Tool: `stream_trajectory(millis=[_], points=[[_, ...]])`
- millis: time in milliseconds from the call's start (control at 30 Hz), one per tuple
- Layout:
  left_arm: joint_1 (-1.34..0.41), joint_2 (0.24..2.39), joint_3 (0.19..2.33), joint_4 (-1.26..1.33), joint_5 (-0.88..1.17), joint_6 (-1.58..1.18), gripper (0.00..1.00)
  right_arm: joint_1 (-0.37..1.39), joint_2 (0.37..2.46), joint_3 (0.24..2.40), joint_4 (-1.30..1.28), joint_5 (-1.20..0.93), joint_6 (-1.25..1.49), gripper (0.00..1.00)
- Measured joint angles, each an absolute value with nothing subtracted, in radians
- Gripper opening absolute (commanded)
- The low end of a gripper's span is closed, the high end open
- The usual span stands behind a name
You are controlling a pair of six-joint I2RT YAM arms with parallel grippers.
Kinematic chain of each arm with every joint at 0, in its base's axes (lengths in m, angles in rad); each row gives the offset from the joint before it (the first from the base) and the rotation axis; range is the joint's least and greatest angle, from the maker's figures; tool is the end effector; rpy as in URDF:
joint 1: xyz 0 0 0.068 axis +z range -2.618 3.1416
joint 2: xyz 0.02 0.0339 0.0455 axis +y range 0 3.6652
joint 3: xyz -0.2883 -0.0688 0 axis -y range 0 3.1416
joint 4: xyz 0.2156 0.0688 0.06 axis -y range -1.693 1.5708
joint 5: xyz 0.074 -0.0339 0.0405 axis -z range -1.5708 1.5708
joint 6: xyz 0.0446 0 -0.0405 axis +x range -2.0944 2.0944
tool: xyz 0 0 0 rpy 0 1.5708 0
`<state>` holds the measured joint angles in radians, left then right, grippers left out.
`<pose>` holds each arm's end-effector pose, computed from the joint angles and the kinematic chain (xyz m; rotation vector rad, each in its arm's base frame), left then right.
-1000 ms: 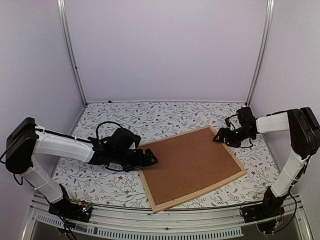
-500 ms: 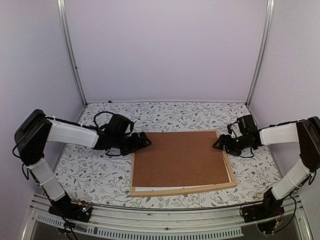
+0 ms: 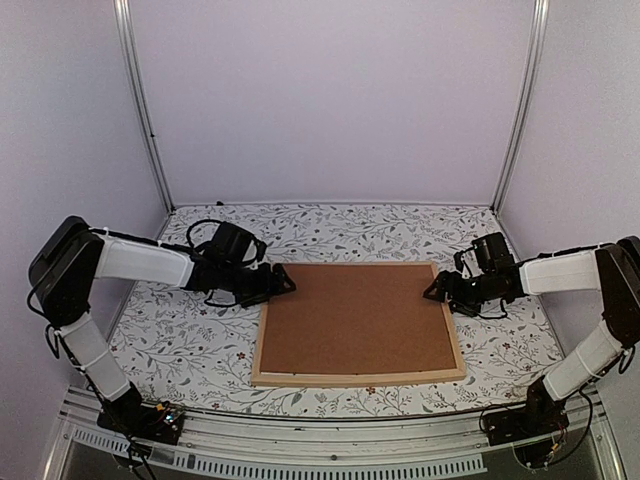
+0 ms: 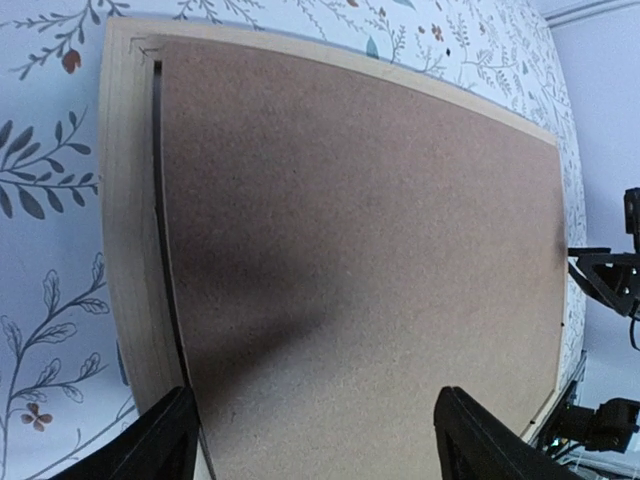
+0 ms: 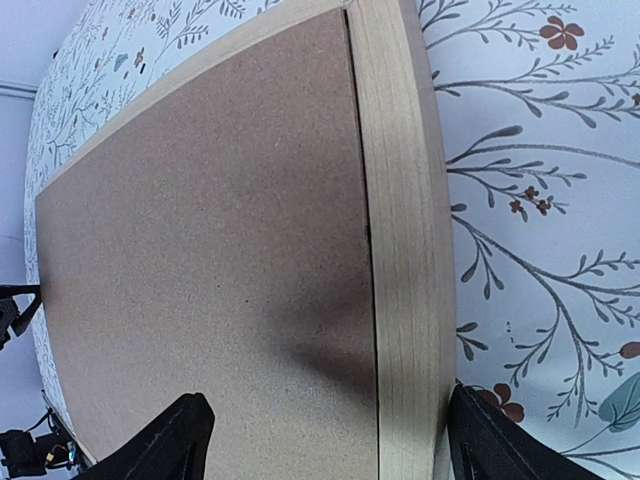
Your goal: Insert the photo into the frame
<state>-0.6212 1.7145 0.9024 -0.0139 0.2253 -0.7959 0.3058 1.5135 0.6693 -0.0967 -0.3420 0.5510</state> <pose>0.2648 -0.2018 0.1973 -0.1114 2.5785 -0.8769 0.2433 0.0925 0.1863 0.1731 2.6029 0.7616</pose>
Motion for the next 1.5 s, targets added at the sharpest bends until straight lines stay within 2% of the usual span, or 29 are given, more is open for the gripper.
stream_trajectory(millis=[167, 400, 1033, 1500], points=[[-0.606, 1.691, 0.902, -0.039, 0.282, -0.773, 0.74, 0.306, 1.514, 0.669, -0.099, -0.334, 0.554, 0.85], [-0.574, 1.626, 0.860, 0.028, 0.366, -0.775, 0.71, 0.306, 1.514, 0.672, -0.108, -0.320, 0.553, 0.85], [-0.547, 1.521, 0.800, 0.476, 0.600, -0.807, 0.70, 0.305, 1.514, 0.686, -0.150, -0.272, 0.538, 0.84], [-0.560, 1.518, 0.802, 0.546, 0.609, -0.805, 0.74, 0.305, 1.514, 0.693, -0.160, -0.293, 0.534, 0.87]])
